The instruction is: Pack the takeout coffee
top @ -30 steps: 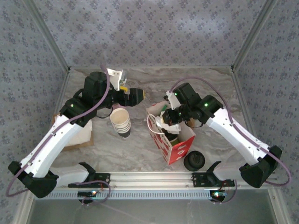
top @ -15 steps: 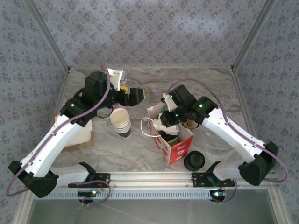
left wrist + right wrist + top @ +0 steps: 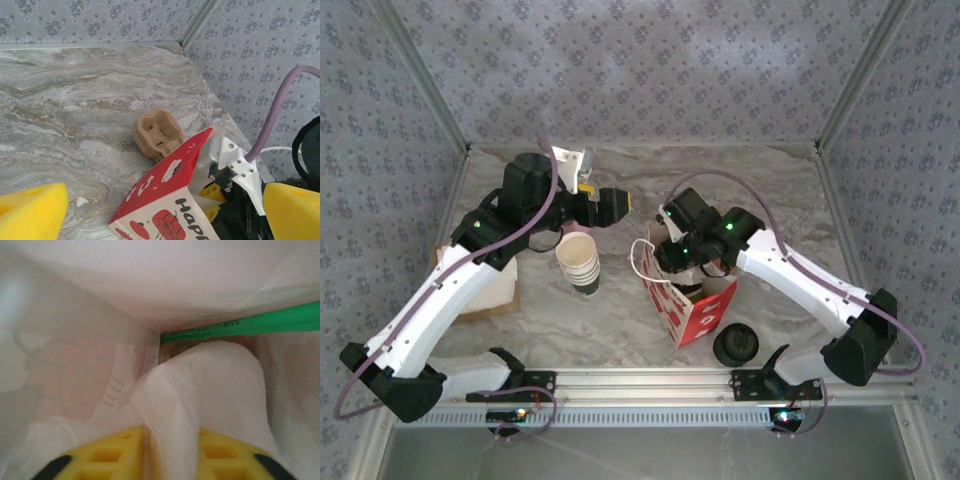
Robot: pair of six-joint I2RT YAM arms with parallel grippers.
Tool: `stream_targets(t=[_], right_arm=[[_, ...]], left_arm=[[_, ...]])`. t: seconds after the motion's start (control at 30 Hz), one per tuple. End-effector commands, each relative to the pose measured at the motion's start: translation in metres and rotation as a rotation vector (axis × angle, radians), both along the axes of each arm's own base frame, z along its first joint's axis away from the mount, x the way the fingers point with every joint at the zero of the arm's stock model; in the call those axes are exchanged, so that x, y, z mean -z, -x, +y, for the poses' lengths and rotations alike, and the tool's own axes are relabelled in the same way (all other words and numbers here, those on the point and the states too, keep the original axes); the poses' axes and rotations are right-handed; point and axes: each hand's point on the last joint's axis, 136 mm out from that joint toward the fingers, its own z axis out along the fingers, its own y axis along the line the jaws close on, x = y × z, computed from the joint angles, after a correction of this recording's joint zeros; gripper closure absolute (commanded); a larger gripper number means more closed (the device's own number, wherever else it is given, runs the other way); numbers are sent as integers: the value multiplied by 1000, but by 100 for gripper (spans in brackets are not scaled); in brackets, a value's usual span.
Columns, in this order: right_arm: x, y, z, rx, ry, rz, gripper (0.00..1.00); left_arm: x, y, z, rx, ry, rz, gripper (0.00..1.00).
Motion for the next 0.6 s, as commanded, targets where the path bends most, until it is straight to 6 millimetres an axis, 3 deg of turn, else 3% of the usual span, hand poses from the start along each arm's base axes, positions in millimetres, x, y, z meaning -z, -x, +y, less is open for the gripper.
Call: stream_targets(t=[0.0, 0.3, 0.57], right_arm=[[-16, 0, -8, 20, 23, -35, 65], [-48, 2, -7, 11, -37, -78, 43], [-68, 7, -4, -2, -104, -99, 40]], left_arm=[[-6, -3, 0, -12, 16, -17, 1], [-5, -3, 2, -16, 14, -11, 0], [-3, -1, 4, -22, 11, -7, 0]])
